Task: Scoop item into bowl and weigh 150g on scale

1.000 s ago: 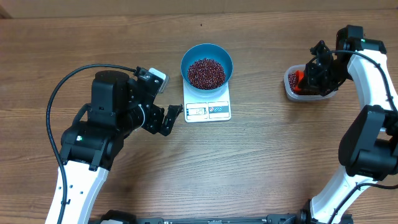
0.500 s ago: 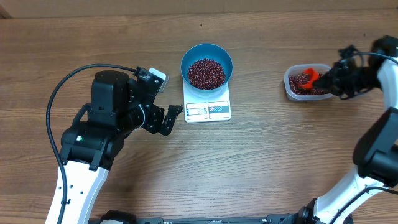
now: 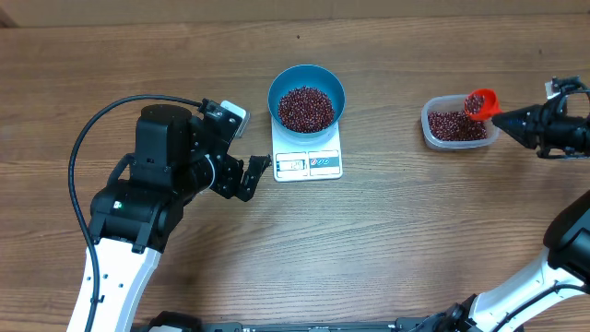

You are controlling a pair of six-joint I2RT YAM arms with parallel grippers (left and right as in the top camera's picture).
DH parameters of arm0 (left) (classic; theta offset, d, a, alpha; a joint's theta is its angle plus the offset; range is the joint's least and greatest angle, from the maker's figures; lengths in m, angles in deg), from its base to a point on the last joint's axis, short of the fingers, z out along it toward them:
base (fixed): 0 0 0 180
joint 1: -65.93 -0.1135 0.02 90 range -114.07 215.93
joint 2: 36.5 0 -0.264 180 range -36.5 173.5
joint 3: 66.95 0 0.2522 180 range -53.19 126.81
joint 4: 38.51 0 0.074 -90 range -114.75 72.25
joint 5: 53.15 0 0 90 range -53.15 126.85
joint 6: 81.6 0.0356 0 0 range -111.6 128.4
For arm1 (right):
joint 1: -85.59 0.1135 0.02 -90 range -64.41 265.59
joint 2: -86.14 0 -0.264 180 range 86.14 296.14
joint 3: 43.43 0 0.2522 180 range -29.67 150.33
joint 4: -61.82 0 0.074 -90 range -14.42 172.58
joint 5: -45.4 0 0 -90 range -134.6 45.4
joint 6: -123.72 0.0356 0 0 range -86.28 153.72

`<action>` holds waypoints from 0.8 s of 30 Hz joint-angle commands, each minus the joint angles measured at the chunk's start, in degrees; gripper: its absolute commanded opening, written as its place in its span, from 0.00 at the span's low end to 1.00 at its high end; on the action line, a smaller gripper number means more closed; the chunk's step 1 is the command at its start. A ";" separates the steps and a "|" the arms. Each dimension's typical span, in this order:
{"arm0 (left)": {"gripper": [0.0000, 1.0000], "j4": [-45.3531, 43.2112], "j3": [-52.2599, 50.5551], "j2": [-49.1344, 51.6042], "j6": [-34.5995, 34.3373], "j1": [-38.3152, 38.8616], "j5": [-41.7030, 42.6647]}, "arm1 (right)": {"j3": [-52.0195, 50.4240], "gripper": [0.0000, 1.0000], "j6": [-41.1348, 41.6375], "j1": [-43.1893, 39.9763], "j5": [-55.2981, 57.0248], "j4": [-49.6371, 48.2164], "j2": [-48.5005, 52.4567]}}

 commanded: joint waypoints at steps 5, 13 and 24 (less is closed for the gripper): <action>1.00 -0.02 1.05 -0.39 -1.01 0.37 -0.20 | -0.39 0.04 -6.03 3.87 -9.22 4.11 0.11; 1.00 -0.02 1.05 -0.39 -1.01 0.37 -0.22 | -0.22 0.04 -6.91 12.63 -14.45 4.79 0.11; 1.00 -0.02 1.05 -0.39 -1.01 0.37 -0.22 | 3.61 0.04 -6.21 25.18 -17.09 3.41 0.11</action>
